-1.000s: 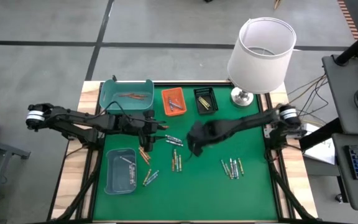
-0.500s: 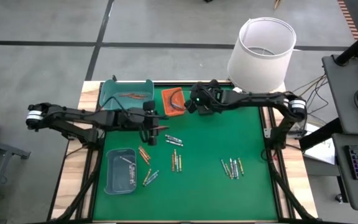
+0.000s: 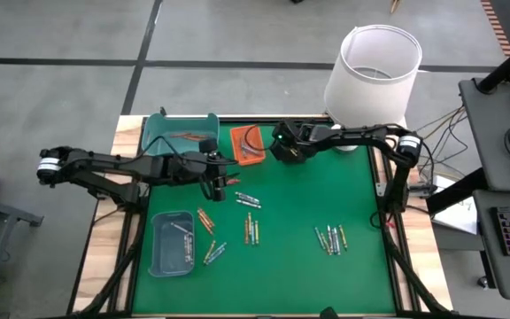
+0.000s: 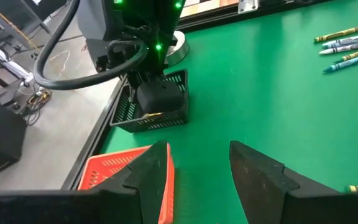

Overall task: Sort crayons
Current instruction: Put the green crayon into the black bin, then put the orange crayon into the green bin

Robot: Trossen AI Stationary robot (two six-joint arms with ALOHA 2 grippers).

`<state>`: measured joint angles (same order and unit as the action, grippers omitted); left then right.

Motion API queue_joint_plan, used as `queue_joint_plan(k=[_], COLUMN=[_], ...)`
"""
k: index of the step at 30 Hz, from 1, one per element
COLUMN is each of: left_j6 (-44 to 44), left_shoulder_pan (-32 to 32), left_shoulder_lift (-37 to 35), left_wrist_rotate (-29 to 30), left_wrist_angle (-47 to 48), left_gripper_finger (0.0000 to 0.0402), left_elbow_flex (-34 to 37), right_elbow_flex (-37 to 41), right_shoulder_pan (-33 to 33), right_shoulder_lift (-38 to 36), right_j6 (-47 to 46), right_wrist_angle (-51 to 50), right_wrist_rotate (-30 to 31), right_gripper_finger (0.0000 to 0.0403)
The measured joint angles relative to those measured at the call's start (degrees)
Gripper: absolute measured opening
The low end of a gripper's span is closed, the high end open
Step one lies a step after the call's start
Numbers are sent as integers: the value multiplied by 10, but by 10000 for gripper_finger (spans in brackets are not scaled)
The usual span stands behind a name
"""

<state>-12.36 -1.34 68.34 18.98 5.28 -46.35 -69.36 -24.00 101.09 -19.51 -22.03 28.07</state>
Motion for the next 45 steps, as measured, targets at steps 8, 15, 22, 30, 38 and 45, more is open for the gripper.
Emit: queue_joint_plan(k=[8,15,22,30,38,45], left_j6=[45,90,114,117,125,82], left_shoulder_pan=[0,0,0,0,0,0], left_shoulder_lift=[0,0,0,0,23,118], left_wrist_rotate=[0,0,0,0,-47,-95], left_wrist_angle=[0,-1,-1,-1,-8,-66], left_gripper_finger=[157,157,157,157,157,157], left_elbow_flex=[0,1,1,2,12,15], right_elbow_flex=[0,0,0,-9,-9,19], right_shoulder_pan=[0,-1,0,0,38,128], right_shoulder_lift=[-4,-4,-4,-22,-93,-130], right_j6=[36,21,6,7,29,92], right_wrist_angle=[-9,-11,-13,-20,-47,-28], right_wrist_rotate=[-36,-36,-9,-10,-11,-12], right_gripper_finger=[13,13,55,105,110,94])
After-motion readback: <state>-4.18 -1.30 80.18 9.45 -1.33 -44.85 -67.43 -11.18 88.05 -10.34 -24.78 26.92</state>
